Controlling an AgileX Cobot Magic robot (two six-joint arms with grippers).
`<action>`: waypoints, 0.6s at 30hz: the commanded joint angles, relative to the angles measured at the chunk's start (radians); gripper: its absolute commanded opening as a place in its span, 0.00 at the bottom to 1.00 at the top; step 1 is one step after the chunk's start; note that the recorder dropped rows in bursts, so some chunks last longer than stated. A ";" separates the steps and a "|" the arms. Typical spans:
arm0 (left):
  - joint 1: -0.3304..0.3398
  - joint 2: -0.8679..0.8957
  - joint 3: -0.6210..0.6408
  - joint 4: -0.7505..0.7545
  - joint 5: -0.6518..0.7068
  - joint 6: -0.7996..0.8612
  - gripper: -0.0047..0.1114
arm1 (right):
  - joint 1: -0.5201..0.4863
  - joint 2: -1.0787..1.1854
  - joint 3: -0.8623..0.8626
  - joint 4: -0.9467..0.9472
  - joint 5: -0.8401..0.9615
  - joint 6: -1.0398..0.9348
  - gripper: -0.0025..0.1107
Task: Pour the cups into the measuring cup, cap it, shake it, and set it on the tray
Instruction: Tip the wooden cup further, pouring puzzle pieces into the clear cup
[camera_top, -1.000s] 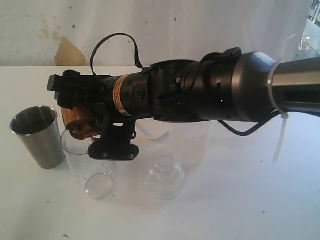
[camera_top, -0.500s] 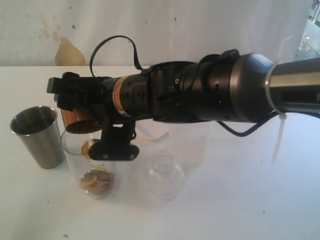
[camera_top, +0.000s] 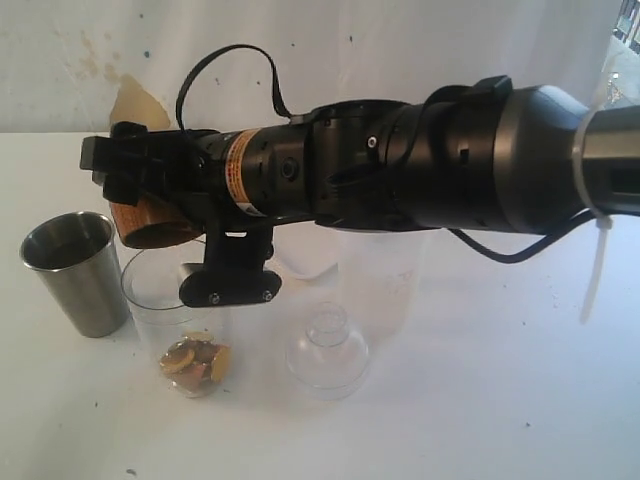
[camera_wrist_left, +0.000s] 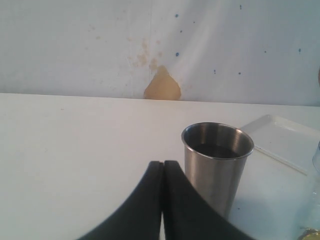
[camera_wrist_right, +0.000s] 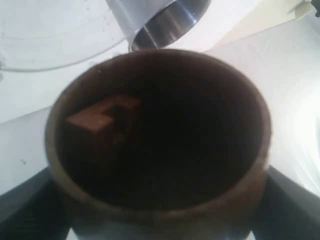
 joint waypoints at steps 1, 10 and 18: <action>0.002 -0.004 0.002 -0.005 -0.007 -0.003 0.05 | 0.001 -0.022 0.001 0.001 0.019 -0.001 0.02; 0.002 -0.004 0.002 -0.005 -0.007 -0.003 0.05 | 0.001 -0.015 0.003 0.005 -0.035 0.024 0.02; 0.002 -0.004 0.002 -0.005 -0.007 -0.003 0.05 | 0.021 0.017 0.019 -0.010 0.056 -0.048 0.02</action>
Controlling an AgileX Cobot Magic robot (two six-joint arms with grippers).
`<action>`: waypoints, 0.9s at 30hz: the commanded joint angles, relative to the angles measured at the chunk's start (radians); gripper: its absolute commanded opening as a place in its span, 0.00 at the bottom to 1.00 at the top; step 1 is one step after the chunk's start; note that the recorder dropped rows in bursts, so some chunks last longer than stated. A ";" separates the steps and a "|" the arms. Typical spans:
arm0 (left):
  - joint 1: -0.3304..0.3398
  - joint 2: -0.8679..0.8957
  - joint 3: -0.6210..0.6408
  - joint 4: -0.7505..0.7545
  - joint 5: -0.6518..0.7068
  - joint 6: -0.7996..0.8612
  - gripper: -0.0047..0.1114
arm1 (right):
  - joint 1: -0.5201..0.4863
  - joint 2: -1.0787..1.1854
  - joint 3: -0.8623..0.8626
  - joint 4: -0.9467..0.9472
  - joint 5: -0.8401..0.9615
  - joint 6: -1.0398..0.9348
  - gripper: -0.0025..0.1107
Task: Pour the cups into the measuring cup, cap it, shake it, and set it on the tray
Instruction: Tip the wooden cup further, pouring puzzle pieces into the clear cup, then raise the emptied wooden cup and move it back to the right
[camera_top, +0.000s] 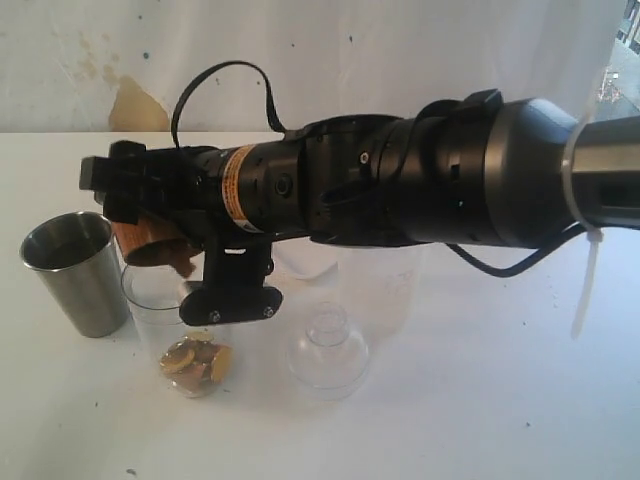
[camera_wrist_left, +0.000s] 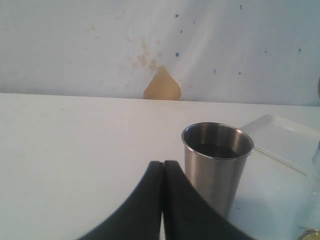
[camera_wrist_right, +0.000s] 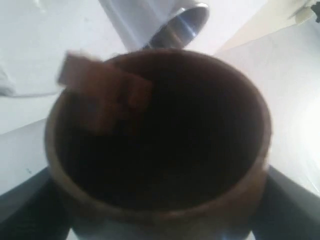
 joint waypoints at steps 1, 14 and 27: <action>0.002 -0.004 0.002 -0.005 -0.007 -0.003 0.05 | 0.002 0.009 -0.008 0.008 0.020 -0.027 0.02; 0.002 -0.004 0.002 -0.005 -0.007 -0.003 0.05 | 0.002 -0.008 -0.029 0.069 -0.007 0.117 0.02; 0.002 -0.004 0.002 -0.005 -0.007 -0.003 0.05 | 0.002 -0.064 -0.033 0.190 -0.020 0.715 0.02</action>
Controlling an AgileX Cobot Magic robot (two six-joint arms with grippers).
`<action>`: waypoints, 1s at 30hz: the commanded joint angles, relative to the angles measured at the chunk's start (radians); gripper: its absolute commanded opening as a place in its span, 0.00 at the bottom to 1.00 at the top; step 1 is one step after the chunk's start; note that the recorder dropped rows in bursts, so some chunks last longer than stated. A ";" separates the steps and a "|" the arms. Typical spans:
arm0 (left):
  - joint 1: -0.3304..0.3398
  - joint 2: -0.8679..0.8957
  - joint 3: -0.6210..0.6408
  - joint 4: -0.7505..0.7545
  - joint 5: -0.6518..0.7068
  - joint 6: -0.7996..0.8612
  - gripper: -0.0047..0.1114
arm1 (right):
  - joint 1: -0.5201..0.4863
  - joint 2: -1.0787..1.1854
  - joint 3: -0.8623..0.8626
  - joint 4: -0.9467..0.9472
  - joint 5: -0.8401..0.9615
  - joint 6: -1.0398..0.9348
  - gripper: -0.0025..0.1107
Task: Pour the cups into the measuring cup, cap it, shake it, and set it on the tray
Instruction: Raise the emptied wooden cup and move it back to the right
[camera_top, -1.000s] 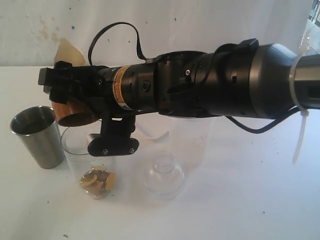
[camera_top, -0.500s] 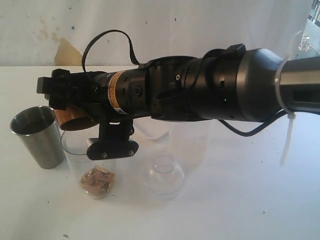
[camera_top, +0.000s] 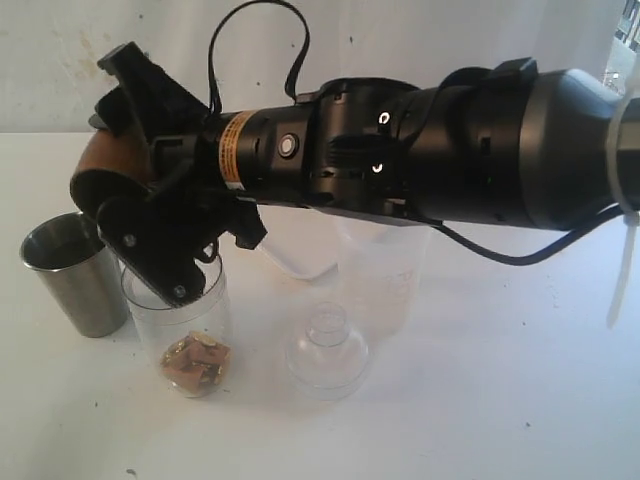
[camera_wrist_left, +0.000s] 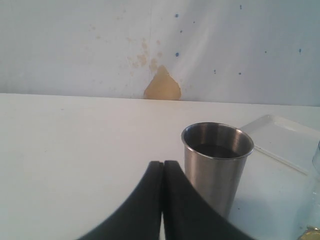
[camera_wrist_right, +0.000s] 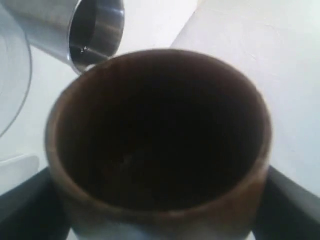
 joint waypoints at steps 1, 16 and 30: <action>0.002 -0.004 0.002 -0.005 -0.007 -0.003 0.05 | -0.001 -0.022 -0.015 0.010 -0.014 0.233 0.02; 0.002 -0.004 0.002 -0.005 -0.007 -0.003 0.05 | -0.070 -0.070 -0.053 0.013 -0.041 1.070 0.02; 0.002 -0.004 0.002 -0.005 -0.007 -0.003 0.05 | -0.123 -0.204 -0.053 0.016 0.210 1.571 0.02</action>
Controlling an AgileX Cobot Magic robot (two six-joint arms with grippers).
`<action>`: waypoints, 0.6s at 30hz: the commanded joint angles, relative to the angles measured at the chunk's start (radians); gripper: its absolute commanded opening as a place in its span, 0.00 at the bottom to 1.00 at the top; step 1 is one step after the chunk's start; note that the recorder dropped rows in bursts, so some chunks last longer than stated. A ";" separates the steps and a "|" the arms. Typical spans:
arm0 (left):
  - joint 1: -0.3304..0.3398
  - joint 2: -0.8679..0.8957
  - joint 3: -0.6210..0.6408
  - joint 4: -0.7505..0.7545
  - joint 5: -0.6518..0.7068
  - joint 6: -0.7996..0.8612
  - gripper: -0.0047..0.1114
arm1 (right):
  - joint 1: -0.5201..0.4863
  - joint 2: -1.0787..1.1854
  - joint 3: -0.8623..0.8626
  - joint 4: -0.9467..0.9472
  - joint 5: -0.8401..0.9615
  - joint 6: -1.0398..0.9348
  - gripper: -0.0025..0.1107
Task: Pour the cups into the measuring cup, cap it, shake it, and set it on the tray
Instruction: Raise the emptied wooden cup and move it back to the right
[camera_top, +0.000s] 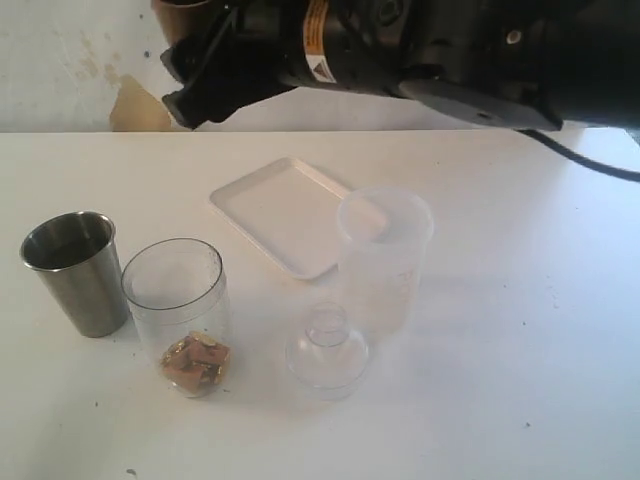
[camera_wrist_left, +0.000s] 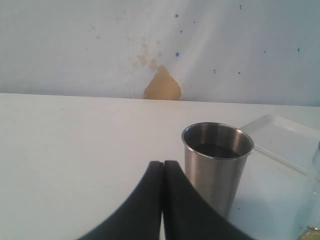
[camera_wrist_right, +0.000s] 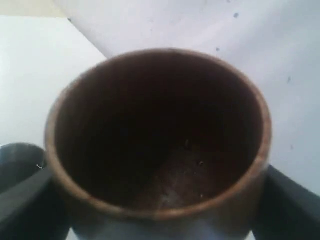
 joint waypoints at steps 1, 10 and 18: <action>0.002 -0.004 0.002 -0.005 -0.007 -0.003 0.05 | -0.038 -0.054 -0.011 0.023 0.081 0.078 0.02; 0.002 -0.004 0.002 -0.005 -0.007 -0.003 0.05 | -0.154 -0.104 -0.007 0.231 0.081 0.006 0.02; 0.002 -0.004 0.002 -0.005 -0.007 -0.003 0.05 | -0.172 -0.105 0.091 0.314 -0.232 0.018 0.02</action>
